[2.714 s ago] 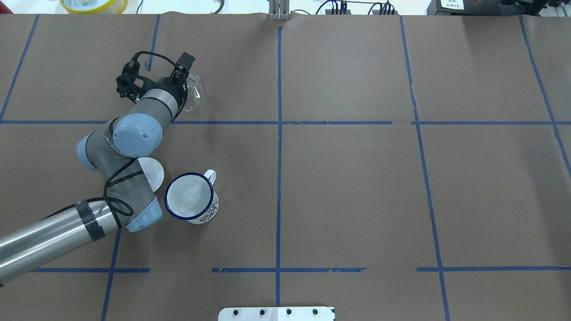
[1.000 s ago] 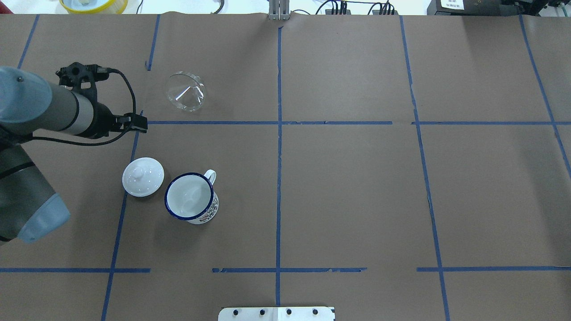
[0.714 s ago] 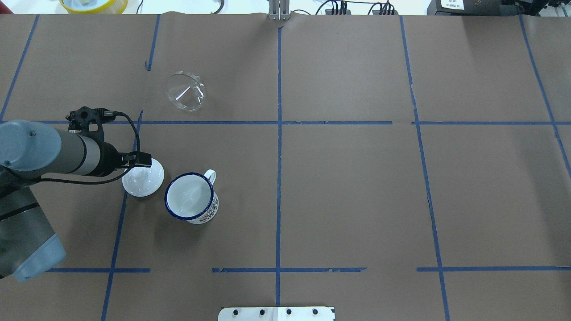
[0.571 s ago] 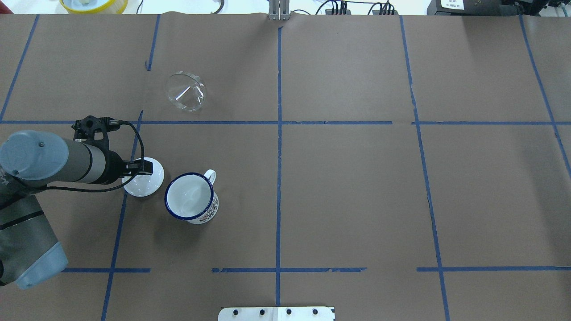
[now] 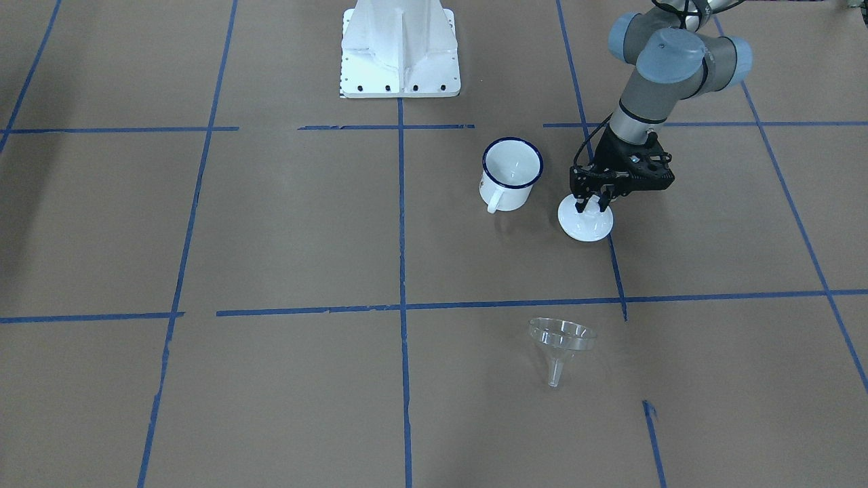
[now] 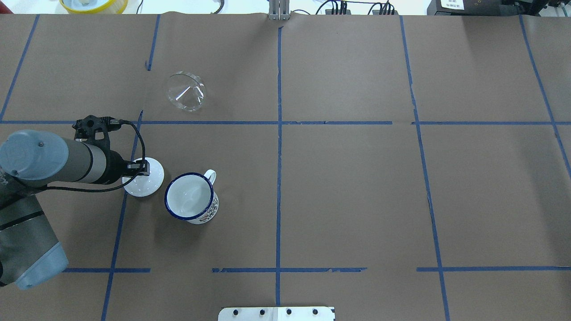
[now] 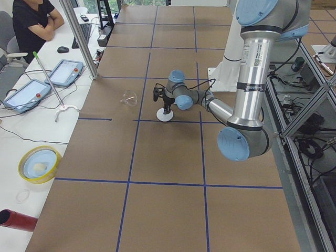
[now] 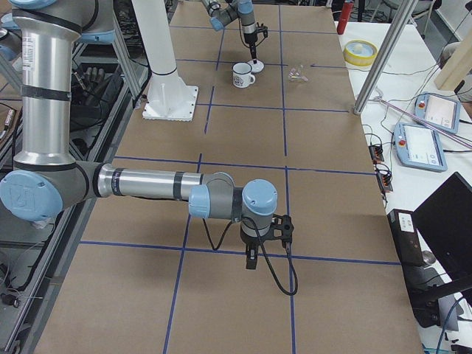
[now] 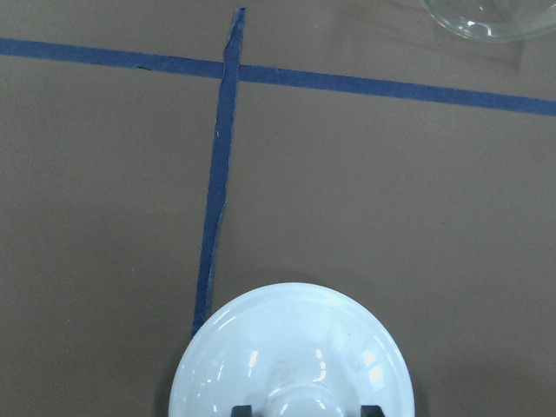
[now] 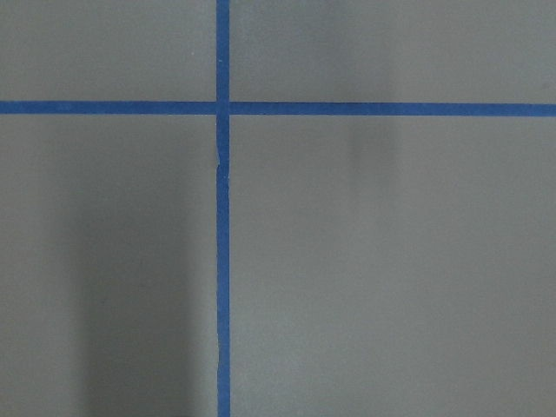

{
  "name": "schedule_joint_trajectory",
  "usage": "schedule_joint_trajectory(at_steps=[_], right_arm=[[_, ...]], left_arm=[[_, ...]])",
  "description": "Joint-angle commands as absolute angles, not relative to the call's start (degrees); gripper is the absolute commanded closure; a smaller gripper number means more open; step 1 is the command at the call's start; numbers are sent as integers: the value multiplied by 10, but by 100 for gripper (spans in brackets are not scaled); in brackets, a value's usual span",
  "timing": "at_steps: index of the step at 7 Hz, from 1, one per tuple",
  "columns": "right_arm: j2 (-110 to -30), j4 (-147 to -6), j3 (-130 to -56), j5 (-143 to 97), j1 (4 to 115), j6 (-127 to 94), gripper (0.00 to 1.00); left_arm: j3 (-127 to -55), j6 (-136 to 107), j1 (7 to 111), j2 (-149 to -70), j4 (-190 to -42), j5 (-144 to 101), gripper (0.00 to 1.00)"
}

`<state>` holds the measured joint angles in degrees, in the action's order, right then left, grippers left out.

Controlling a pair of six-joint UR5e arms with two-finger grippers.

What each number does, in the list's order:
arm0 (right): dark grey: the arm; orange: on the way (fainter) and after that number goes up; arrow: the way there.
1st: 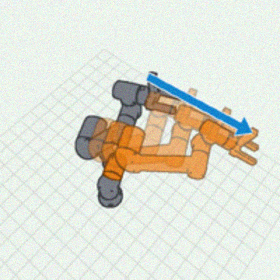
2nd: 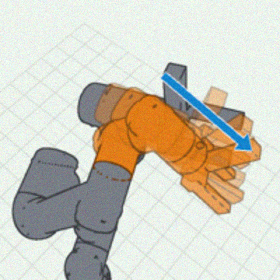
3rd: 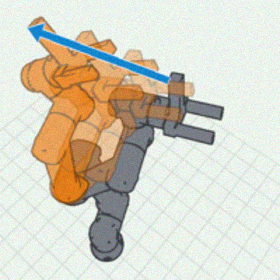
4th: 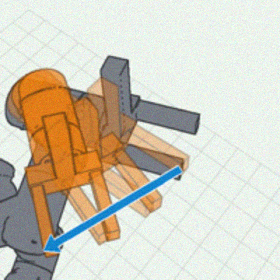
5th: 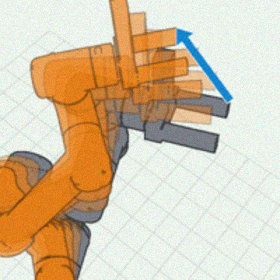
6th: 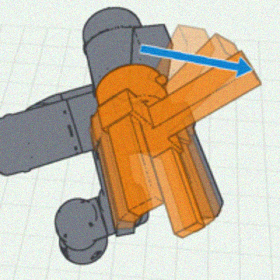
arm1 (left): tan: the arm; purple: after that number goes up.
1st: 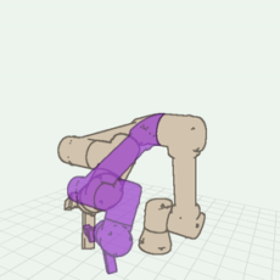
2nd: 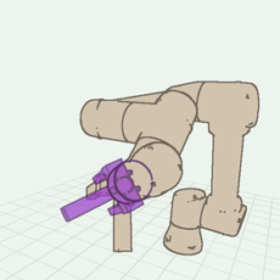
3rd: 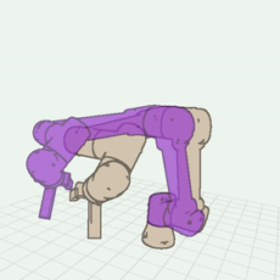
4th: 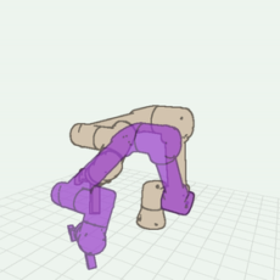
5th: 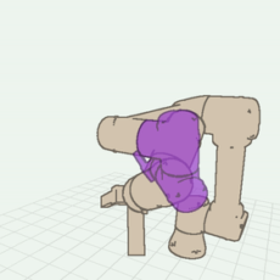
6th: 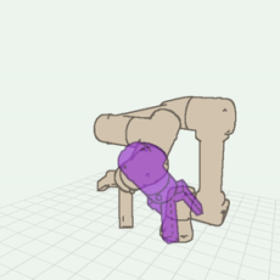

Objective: Remove funnel from cup
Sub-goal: 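Grasp the white lid's knob with the left gripper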

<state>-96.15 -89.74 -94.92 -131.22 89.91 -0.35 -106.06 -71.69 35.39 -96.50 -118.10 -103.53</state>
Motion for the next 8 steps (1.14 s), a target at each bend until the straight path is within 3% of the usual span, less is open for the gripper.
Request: schedule_joint_trajectory(at_steps=[1,2,3,4,5,8], right_arm=[[-962,-897,-949,-1312,899,-4,0],[-962,-897,-949,-1312,899,-4,0],[-962,-897,-949,-1312,899,-4,0],[-962,-897,-949,-1312,899,-4,0],[-962,-897,-949,-1312,899,-4,0],[-962,-897,-949,-1312,899,-4,0]], left_arm=[[-1054,-715,353,-968,-1180,-1035,50],[-1055,-714,353,-968,-1180,-1035,52],[-1055,-714,353,-968,-1180,-1036,61],[-1056,-715,353,-968,-1179,-1036,87],[-1062,-713,359,-968,-1172,-1036,100],[-1140,-702,383,-968,-1082,-1041,100]])
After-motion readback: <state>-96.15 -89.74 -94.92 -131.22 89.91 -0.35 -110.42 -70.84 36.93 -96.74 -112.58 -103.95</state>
